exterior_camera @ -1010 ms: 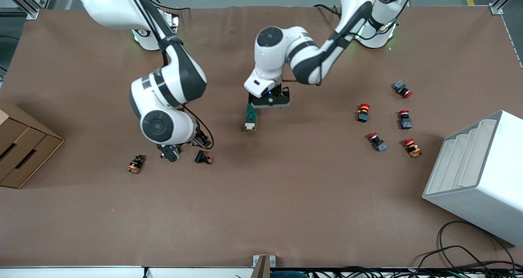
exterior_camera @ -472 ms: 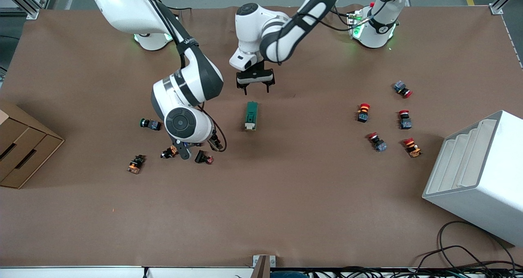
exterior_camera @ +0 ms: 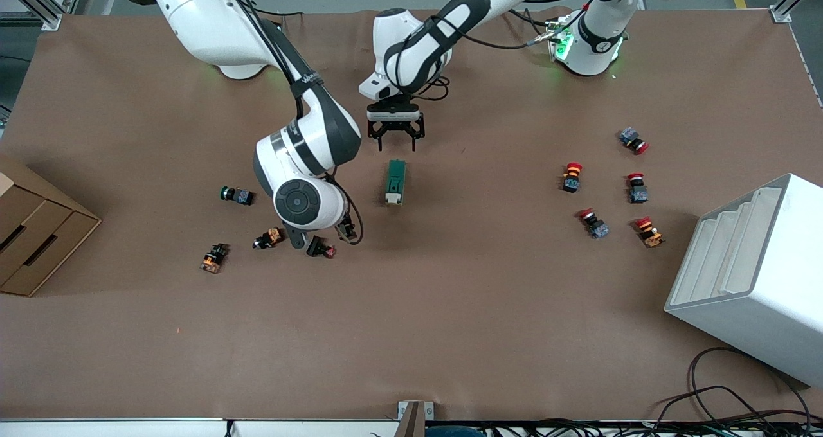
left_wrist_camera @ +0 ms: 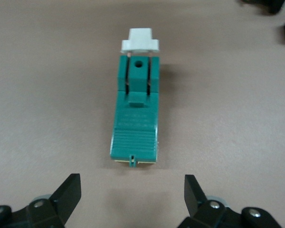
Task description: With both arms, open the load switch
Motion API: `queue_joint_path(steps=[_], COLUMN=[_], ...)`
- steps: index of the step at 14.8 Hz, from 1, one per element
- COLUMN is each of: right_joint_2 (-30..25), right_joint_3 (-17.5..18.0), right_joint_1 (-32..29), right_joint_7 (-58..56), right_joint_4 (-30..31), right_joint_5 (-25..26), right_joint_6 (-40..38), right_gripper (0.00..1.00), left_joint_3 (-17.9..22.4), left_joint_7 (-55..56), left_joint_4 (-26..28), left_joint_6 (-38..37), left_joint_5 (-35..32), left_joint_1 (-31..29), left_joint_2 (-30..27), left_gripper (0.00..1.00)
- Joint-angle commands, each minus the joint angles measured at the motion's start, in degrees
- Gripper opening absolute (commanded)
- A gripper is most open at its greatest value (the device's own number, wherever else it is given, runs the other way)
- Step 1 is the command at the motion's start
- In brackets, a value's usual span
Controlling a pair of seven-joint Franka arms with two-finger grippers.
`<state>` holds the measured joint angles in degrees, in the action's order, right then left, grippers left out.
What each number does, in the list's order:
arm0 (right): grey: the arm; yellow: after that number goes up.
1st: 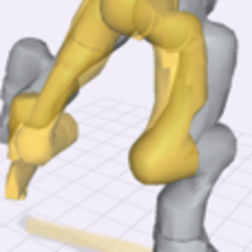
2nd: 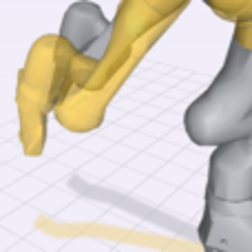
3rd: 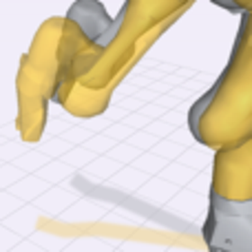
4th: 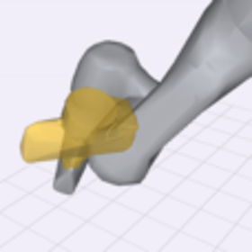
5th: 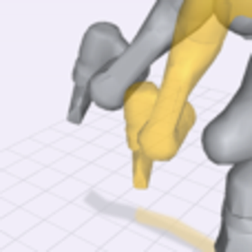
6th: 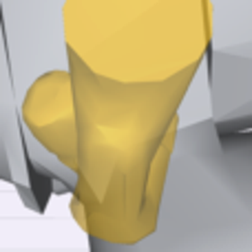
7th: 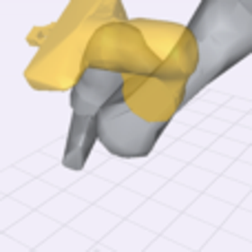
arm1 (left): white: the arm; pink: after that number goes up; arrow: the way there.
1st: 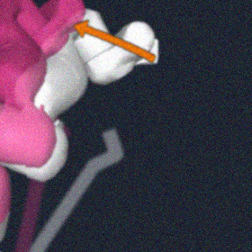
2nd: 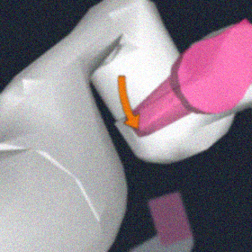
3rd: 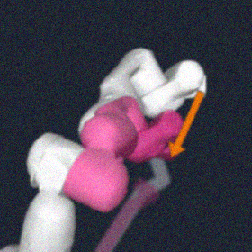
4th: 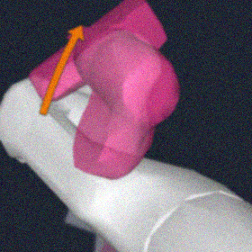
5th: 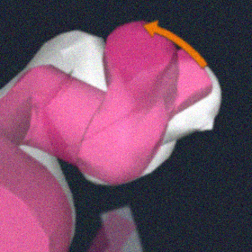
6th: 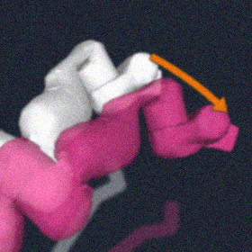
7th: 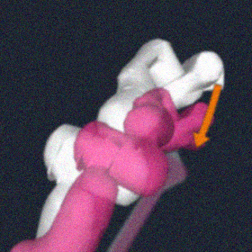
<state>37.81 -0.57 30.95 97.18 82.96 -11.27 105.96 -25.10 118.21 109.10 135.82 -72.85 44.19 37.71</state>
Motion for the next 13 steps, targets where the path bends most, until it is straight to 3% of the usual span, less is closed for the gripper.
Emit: queue_joint_path(steps=[1, 5, 9, 13], right_joint_2=[1.47, 4.37, 6.83, 7.45], right_joint_3=[-0.40, -0.31, -0.31, -0.31], right_joint_1=[1.83, 5.17, 7.72, 9.30], right_joint_7=[4.93, 14.59, 19.53, 21.21], right_joint_4=[-0.96, -1.31, -1.31, -1.31], right_joint_5=[-1.38, -1.39, -1.47, -3.74], right_joint_6=[1.08, 6.70, 8.91, 9.09], right_gripper=[1.00, 1.00, 1.00, 1.00], left_joint_3=[0.58, 0.58, 0.67, 0.93], left_joint_7=[4.47, 14.42, 16.52, 21.27], left_joint_4=[-0.99, -0.56, -2.05, -2.05], left_joint_6=[-1.78, -4.76, -14.08, -14.80], left_joint_5=[-8.76, -20.21, -24.61, -25.50], left_joint_1=[1.07, 1.16, 3.44, 5.90], left_joint_2=[1.48, 3.24, 6.93, 7.90], left_gripper=[0.98, 0.99, 0.99, 0.99])
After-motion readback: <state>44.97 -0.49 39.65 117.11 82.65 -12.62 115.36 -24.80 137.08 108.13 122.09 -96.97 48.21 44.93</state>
